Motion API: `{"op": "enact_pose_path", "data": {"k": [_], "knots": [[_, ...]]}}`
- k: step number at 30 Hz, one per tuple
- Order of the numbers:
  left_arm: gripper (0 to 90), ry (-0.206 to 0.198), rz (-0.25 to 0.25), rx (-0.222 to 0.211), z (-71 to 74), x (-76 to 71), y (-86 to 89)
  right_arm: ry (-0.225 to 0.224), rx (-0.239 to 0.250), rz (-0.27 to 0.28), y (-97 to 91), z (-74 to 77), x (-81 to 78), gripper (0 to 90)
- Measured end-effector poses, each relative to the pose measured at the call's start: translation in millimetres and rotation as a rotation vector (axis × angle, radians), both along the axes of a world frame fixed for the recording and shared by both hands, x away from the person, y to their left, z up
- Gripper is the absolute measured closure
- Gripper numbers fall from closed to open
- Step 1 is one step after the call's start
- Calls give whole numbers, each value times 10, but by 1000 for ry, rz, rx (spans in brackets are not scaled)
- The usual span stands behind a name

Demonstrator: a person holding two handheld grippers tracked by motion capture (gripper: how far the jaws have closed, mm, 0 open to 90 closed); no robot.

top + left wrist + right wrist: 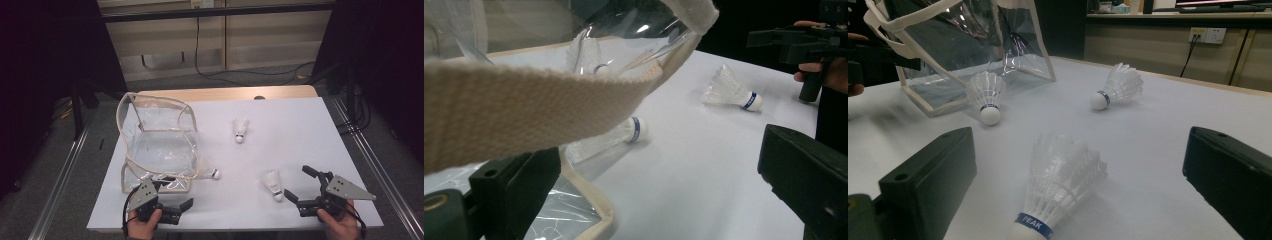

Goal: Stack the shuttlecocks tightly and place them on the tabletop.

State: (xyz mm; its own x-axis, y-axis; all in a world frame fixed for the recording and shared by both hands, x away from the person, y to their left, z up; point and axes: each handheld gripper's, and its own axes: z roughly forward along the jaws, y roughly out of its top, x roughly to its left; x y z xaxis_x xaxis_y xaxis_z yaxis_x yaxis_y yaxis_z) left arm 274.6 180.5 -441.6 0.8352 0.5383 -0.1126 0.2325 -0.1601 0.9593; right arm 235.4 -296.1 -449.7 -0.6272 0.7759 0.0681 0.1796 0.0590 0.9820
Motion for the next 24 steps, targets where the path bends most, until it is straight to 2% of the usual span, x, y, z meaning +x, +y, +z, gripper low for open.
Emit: {"op": "enact_pose_path", "data": {"k": [24], "knots": [[39, -5, -58, 22, -6, 19, -255, -7, -3, -2, 9, 8, -2, 0]]}}
